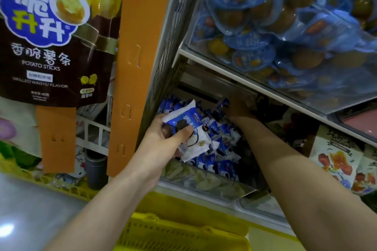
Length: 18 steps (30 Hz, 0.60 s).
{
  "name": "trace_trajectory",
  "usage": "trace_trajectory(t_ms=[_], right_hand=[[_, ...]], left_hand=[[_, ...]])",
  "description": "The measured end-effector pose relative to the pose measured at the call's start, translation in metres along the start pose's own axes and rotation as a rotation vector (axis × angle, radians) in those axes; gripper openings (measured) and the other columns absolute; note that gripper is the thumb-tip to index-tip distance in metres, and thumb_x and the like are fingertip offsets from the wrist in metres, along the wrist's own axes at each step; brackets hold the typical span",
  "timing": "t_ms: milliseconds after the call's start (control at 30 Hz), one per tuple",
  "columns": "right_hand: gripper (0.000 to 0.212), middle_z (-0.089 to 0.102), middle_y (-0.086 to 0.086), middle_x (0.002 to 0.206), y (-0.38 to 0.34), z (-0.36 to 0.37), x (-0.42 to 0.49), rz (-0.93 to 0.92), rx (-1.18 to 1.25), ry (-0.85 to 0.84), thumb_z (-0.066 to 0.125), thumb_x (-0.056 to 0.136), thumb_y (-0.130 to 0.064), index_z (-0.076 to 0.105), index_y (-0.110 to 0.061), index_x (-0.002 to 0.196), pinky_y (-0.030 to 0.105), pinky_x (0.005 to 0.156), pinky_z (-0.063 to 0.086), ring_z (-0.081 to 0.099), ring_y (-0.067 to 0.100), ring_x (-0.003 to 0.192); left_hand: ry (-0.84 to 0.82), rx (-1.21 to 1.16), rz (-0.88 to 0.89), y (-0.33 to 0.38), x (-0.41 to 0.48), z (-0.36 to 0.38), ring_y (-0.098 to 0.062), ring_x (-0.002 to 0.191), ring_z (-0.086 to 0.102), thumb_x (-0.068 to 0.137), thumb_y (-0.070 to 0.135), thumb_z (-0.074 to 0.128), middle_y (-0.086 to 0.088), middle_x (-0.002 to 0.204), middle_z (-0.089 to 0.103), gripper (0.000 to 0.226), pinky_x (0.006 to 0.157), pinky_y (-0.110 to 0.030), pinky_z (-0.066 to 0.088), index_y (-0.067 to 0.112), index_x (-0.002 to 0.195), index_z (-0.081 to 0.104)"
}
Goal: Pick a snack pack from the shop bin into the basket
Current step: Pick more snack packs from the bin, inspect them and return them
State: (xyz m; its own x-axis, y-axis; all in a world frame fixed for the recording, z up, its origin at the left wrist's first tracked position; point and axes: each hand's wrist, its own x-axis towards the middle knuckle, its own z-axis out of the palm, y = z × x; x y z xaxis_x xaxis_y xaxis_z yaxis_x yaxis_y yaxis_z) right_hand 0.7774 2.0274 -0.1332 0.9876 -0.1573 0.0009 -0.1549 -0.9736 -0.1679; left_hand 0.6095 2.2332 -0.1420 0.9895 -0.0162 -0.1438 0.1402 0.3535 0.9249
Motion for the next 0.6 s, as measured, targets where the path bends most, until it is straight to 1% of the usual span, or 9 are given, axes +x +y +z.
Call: trace_trajectory(t_ms=[67,167,267,333,367,433,500,567,600], right_hand=[[0.058,0.041,0.019,0.140,0.003,0.004,-0.002,-0.006,0.072,-0.008,0.057,0.092,-0.020,0.030,-0.004,0.140,0.040,0.099,0.042,0.045,0.034,0.123],[0.042,0.049,0.018,0.131,-0.002,0.000,-0.018,0.036,0.174,0.054,0.050,0.094,-0.027,0.042,-0.006,0.130,0.039,0.096,0.043,0.050,0.035,0.116],[0.031,0.062,0.013,0.108,-0.016,-0.005,-0.061,-0.039,0.557,0.097,0.041,0.098,-0.028,0.055,-0.006,0.115,0.026,0.080,0.046,0.062,0.023,0.096],[0.040,0.068,0.004,0.089,-0.026,-0.011,-0.101,-0.035,0.969,-0.019,0.035,0.099,-0.037,0.063,-0.007,0.097,0.017,0.061,0.050,0.067,0.009,0.069],[0.047,0.070,0.000,0.082,-0.028,-0.014,-0.119,-0.019,1.099,-0.092,0.033,0.098,-0.043,0.066,-0.011,0.089,0.016,0.055,0.050,0.067,0.007,0.064],[0.049,0.071,-0.002,0.083,-0.025,-0.017,-0.153,-0.020,1.142,-0.217,0.033,0.094,-0.053,0.068,-0.020,0.083,0.023,0.063,0.053,0.068,0.013,0.076],[0.033,0.071,-0.007,0.091,-0.014,-0.015,-0.179,-0.171,1.024,-0.194,0.046,0.092,-0.048,0.069,-0.025,0.086,0.023,0.076,0.050,0.065,0.008,0.088],[0.017,0.068,-0.018,0.078,-0.002,-0.016,-0.198,-0.308,0.979,-0.068,0.056,0.091,-0.031,0.067,-0.028,0.077,0.012,0.072,0.044,0.061,-0.005,0.078],[0.020,0.066,-0.019,0.071,0.005,-0.016,-0.205,-0.343,0.974,-0.037,0.058,0.090,-0.024,0.066,-0.030,0.073,0.010,0.068,0.043,0.060,-0.007,0.072]], left_hand=[[0.003,-0.020,0.007,-0.002,-0.002,0.000,-0.014,0.089,0.068,0.082,0.019,0.067,0.002,0.093,0.071,0.037,0.080,-0.037,0.056,0.024,0.116,0.051],[0.028,0.000,0.028,-0.004,-0.003,0.000,-0.013,0.087,0.068,0.079,0.017,0.071,0.003,0.089,0.072,0.032,0.078,-0.032,0.054,0.025,0.106,0.055],[0.062,0.000,0.037,-0.004,-0.008,0.004,-0.015,0.083,0.069,0.074,0.015,0.074,-0.002,0.095,0.069,0.034,0.074,-0.029,0.055,0.016,0.102,0.055],[0.069,-0.045,0.051,-0.004,-0.013,0.008,-0.017,0.083,0.069,0.074,0.009,0.073,-0.005,0.099,0.067,0.036,0.070,-0.028,0.057,0.012,0.103,0.052],[0.068,-0.062,0.057,-0.005,-0.017,0.010,-0.018,0.085,0.069,0.074,0.007,0.073,-0.006,0.101,0.066,0.037,0.070,-0.029,0.058,0.012,0.104,0.051],[0.052,-0.076,0.055,-0.008,-0.025,0.013,-0.019,0.087,0.069,0.076,0.004,0.071,-0.007,0.102,0.067,0.036,0.068,-0.029,0.058,0.013,0.106,0.052],[0.006,-0.081,0.037,-0.014,-0.035,0.015,-0.019,0.088,0.069,0.079,0.004,0.068,-0.009,0.103,0.069,0.032,0.069,-0.029,0.057,0.014,0.106,0.055],[-0.053,0.022,0.019,-0.021,-0.046,0.015,-0.012,0.090,0.068,0.079,0.008,0.069,-0.006,0.101,0.069,0.032,0.079,-0.028,0.054,0.016,0.107,0.057],[-0.082,0.148,0.031,-0.025,-0.051,0.014,-0.003,0.086,0.066,0.078,0.011,0.071,-0.002,0.098,0.069,0.032,0.078,-0.019,0.051,0.018,0.106,0.057]])
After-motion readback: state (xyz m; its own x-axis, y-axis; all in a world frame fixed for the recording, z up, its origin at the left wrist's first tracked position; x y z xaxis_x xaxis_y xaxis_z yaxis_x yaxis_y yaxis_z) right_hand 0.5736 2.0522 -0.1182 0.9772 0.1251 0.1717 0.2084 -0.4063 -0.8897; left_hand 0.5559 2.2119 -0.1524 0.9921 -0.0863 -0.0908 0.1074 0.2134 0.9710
